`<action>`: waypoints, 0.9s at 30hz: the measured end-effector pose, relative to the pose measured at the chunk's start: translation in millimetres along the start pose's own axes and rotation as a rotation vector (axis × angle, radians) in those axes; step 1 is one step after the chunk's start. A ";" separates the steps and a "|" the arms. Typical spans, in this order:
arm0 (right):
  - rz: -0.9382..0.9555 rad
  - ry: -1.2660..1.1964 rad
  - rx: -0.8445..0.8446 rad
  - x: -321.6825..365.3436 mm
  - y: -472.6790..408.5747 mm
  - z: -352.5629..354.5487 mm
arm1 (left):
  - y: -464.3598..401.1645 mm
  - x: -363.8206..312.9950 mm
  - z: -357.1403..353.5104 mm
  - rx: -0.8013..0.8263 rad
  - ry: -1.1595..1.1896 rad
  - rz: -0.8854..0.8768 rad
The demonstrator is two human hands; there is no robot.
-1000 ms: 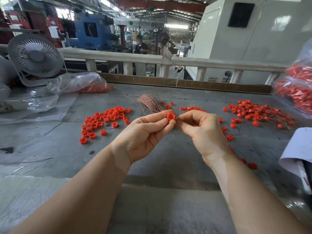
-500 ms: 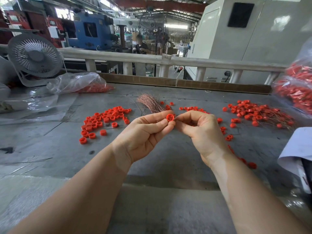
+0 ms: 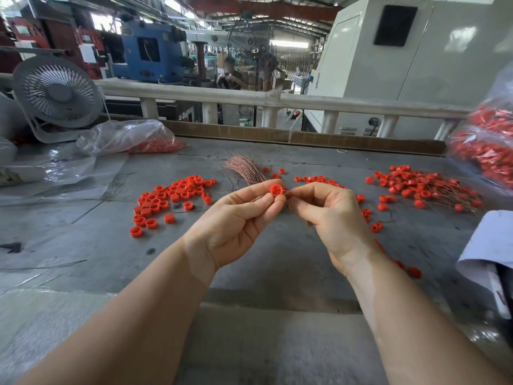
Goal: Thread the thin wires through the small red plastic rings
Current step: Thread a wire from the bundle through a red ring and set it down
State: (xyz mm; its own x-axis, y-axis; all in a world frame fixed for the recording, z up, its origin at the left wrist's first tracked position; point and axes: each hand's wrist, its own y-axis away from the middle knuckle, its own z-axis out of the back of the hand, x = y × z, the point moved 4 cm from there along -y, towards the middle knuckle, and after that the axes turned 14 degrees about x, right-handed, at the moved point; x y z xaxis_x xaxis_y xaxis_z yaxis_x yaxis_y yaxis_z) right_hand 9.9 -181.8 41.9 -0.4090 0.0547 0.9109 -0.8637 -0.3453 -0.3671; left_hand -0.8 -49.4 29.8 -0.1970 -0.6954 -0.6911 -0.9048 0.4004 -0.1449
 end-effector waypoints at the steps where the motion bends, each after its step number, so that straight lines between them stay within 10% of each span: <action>1: 0.001 -0.001 -0.003 -0.1 0.1 0.3 | 0.0 0.1 0.3 0.003 0.006 0.000; 27: -0.162 0.047 -0.072 -11.1 0.0 7.0 | -2.1 4.3 6.2 -0.060 -0.035 0.025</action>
State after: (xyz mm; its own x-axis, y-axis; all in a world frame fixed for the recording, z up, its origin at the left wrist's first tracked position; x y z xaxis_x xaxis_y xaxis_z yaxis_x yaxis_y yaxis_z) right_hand 16.5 -188.9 33.0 -0.2746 0.1483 0.9501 -0.9377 -0.2601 -0.2304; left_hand 2.6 -49.5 22.8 -0.2078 -0.6635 -0.7188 -0.9210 0.3803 -0.0848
